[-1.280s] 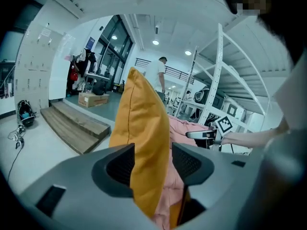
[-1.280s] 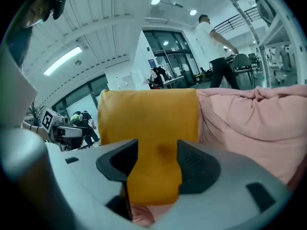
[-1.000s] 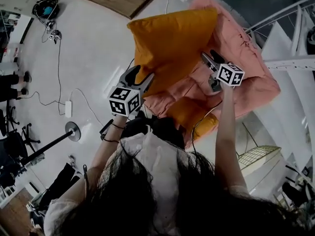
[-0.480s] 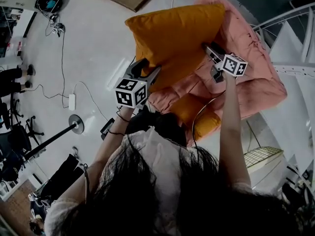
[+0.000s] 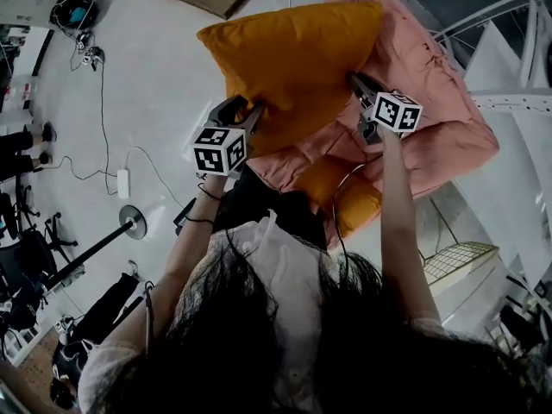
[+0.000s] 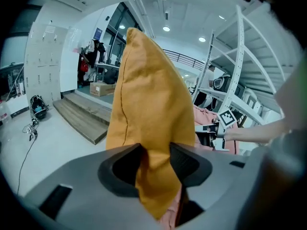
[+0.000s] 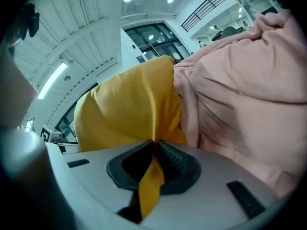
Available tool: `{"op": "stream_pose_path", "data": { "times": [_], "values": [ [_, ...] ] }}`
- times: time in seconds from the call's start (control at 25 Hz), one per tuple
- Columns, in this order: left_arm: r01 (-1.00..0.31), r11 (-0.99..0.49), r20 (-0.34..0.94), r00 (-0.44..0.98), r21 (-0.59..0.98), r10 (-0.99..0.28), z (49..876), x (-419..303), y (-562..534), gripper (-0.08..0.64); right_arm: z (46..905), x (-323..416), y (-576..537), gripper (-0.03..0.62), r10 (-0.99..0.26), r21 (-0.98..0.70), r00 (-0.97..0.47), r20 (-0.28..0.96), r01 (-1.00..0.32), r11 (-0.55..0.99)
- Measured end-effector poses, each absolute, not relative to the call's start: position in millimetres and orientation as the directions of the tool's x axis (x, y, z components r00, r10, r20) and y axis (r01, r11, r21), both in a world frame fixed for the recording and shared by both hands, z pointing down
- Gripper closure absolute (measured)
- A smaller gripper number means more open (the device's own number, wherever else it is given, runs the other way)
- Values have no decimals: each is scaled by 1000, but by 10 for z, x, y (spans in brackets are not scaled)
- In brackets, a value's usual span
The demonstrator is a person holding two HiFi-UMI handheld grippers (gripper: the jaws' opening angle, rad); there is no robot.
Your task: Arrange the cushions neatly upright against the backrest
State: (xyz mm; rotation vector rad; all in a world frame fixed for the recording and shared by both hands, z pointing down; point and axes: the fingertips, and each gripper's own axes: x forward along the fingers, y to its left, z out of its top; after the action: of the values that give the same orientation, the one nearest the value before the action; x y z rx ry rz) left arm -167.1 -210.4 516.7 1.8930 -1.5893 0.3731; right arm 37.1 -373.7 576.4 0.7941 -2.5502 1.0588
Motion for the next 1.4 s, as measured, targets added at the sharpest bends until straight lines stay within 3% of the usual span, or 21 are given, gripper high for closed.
{"op": "stream_pose_path", "data": {
  "times": [0.2, 0.4, 1.04, 1.4],
  "values": [
    [-954, -92, 598, 252, 285, -761, 5136, -1930, -1959, 457, 5573, 395, -3324, 546, -415, -578, -807, 421, -591, 563],
    [-947, -178, 607, 310, 269, -731, 5079, -1967, -1864, 500, 5354, 495, -2952, 551, -485, -593, -781, 394, -619, 515],
    [-773, -540, 537, 626, 333, -565, 4802, -1429, -1781, 529, 4832, 1169, -1928, 557, -797, -574, -500, 339, -781, 246],
    [-660, -674, 469, 736, 333, -489, 4536, -624, -2252, 529, 4711, 1857, -1539, 558, -905, -593, -317, 282, -799, 95]
  ]
}}
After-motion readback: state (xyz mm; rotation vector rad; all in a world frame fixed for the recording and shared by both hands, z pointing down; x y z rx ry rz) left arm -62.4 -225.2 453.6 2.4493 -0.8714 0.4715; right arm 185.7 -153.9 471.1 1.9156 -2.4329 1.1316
